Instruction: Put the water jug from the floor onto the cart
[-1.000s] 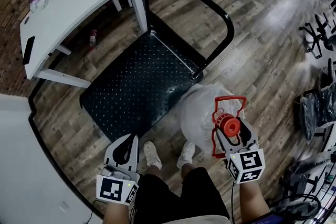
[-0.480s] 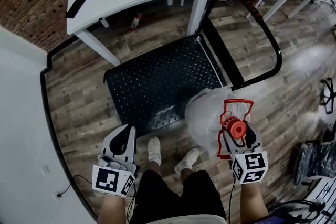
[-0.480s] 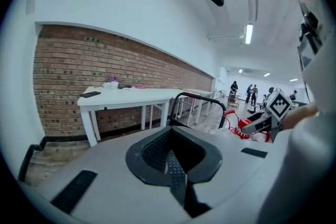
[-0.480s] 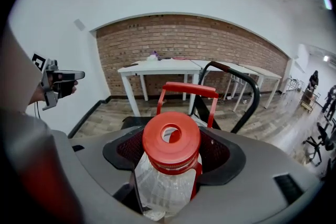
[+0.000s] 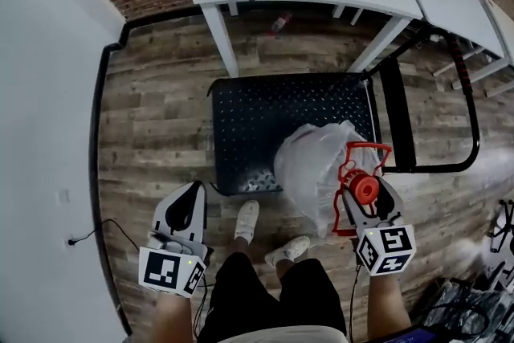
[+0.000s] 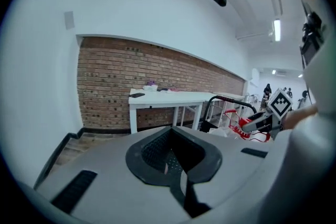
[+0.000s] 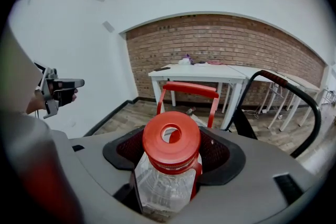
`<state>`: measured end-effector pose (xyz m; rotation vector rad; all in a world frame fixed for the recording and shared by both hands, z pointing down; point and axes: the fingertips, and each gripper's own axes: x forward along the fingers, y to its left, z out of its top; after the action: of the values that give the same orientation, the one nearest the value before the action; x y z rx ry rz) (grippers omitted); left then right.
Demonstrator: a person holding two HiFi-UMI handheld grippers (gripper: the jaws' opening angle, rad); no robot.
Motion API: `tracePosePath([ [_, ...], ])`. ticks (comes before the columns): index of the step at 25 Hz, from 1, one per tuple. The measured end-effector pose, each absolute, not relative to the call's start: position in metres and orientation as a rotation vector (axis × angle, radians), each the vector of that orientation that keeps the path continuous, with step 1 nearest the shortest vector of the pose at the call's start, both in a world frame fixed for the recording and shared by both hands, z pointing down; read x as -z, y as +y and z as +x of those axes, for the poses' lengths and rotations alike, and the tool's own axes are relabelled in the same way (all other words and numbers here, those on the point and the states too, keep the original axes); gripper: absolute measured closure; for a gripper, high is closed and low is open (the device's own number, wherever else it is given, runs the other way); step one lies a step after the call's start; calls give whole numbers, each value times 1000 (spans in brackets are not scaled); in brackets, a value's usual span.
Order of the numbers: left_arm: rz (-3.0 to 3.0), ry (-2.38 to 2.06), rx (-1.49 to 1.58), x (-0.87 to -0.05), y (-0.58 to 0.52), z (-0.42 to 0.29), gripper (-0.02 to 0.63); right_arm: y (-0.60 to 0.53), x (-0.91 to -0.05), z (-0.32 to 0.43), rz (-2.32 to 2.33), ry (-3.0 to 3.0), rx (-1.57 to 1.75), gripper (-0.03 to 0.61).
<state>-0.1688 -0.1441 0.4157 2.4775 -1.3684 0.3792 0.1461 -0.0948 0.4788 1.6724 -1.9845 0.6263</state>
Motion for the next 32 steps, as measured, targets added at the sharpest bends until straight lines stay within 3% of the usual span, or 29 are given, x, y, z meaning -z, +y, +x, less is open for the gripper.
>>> tracePosePath([
  [13, 2323, -1531, -338, -431, -140, -239, 620, -150, -484, 59, 1431, -2112, -546, 267],
  [32, 2298, -1462, -382, -492, -163, -233, 620, -167, -562, 54, 1373, -2042, -553, 267],
])
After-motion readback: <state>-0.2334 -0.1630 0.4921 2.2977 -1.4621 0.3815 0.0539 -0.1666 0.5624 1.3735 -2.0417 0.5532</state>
